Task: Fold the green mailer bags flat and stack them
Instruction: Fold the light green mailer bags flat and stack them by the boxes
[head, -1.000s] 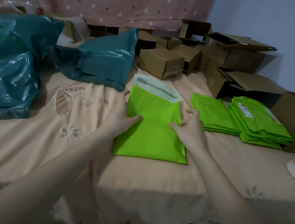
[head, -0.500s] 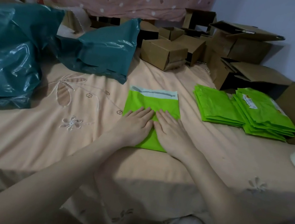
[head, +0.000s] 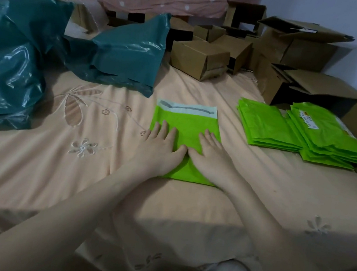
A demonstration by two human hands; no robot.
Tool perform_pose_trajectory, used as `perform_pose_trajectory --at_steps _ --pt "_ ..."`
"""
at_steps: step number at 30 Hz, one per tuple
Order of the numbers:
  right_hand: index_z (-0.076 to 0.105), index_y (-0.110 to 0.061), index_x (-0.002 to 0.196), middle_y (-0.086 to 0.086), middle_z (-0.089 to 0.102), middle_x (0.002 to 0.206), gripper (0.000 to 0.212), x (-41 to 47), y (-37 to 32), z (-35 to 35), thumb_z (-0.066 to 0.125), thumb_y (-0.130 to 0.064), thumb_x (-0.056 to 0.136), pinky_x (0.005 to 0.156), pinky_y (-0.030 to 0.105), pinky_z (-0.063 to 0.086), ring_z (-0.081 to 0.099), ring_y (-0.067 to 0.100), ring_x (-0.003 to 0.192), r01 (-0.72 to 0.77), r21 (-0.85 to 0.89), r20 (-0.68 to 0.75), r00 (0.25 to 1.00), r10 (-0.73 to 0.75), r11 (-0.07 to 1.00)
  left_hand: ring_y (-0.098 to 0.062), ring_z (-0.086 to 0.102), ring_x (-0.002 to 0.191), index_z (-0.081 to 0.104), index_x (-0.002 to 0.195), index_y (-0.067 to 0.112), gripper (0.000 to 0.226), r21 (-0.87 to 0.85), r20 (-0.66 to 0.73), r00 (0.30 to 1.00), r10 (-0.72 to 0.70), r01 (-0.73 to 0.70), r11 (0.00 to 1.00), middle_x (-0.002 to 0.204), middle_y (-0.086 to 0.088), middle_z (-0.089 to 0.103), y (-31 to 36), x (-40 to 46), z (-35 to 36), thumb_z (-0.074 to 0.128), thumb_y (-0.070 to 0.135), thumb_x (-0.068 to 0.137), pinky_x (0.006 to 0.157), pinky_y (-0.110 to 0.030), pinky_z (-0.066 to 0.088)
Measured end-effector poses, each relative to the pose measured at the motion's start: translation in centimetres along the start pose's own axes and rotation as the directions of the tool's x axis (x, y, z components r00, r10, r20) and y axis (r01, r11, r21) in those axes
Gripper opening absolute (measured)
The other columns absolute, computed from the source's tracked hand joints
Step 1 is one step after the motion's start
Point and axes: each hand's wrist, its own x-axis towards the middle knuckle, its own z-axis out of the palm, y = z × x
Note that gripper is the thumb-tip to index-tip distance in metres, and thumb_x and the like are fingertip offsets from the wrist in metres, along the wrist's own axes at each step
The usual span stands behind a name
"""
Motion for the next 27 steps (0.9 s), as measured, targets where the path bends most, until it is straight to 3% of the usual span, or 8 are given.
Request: perform_pose_trajectory --at_steps 3,5,8,13,17,22,27 --pt "0.036 -0.019 0.142 0.007 0.038 0.148 0.07 1.3 1.0 -2.0 0.064 -0.038 0.081 0.112 0.039 0.029 0.034 0.023 0.137 -0.029 0.166 -0.102 0.994 0.047 0.986 -0.027 0.013 0.144 0.023 0.147 0.021 0.074 -0.155 -0.054 0.998 -0.026 0.017 0.988 0.158 -0.006 0.011 -0.3 0.9 -1.8 0.039 0.057 0.085 0.115 -0.039 0.014" --pt "0.042 -0.021 0.137 0.003 0.044 0.141 0.062 2.5 1.5 -2.9 0.063 -0.034 0.08 0.108 0.039 0.033 0.037 0.022 0.132 0.009 0.093 -0.263 0.965 0.016 0.996 -0.025 0.017 0.141 0.03 0.144 0.02 0.077 -0.168 -0.188 0.982 -0.001 -0.032 0.985 0.156 -0.002 0.018 -0.6 2.1 -3.0 0.033 0.054 0.075 0.113 -0.036 0.016" --pt "0.04 -0.014 0.139 0.003 0.041 0.144 0.054 5.0 1.3 -3.1 0.054 -0.028 0.088 0.109 0.038 0.03 0.034 0.022 0.134 0.108 -0.028 -0.355 0.928 -0.111 0.994 -0.02 0.01 0.144 0.026 0.146 0.014 0.062 -0.046 -0.256 0.961 0.104 -0.12 0.992 0.158 -0.002 0.014 -0.6 4.9 -3.3 0.034 0.042 0.091 0.115 -0.034 0.01" --pt "0.026 -0.015 0.147 0.001 0.021 0.157 0.055 9.3 0.6 -1.4 0.039 -0.033 0.096 0.118 0.043 0.015 0.015 0.014 0.145 0.157 -0.237 -0.175 0.964 -0.201 0.959 -0.018 0.001 0.146 0.01 0.151 0.016 0.053 0.095 -0.102 0.962 0.254 -0.245 0.965 0.159 0.0 0.003 -0.8 8.6 -1.5 0.022 0.03 0.101 0.117 -0.04 0.003" --pt "0.015 -0.021 0.15 -0.008 0.007 0.159 0.054 10.3 1.3 -0.3 0.025 -0.038 0.101 0.118 0.045 0.002 0.003 0.008 0.146 0.121 -0.243 -0.009 0.992 -0.127 0.963 -0.016 0.002 0.146 0.011 0.151 0.023 0.05 0.147 -0.009 0.98 0.201 -0.198 0.969 0.159 0.005 0.005 -1.9 9.6 -0.4 0.018 0.033 0.102 0.117 -0.037 0.004" --pt "0.007 -0.023 0.151 -0.007 -0.003 0.16 0.055 10.1 1.0 -0.1 0.018 -0.04 0.101 0.117 0.048 -0.002 -0.004 0.009 0.146 0.093 -0.271 0.023 0.996 -0.091 0.958 -0.022 0.0 0.146 0.007 0.15 0.031 0.052 0.17 -0.014 0.989 0.147 -0.143 0.975 0.159 0.006 0.002 -2.1 9.8 -0.1 0.016 0.039 0.1 0.117 -0.039 0.003" --pt "0.005 -0.017 0.152 0.008 -0.003 0.16 0.068 10.3 1.5 0.2 0.018 -0.055 0.097 0.117 0.047 -0.002 -0.004 0.021 0.147 -0.064 -0.282 -0.059 0.997 0.049 0.957 -0.029 -0.007 0.145 0.002 0.151 0.026 0.064 0.172 -0.047 0.999 0.026 -0.018 0.985 0.159 -0.007 -0.005 -2.2 9.8 0.1 0.019 0.053 0.095 0.117 -0.042 0.0"
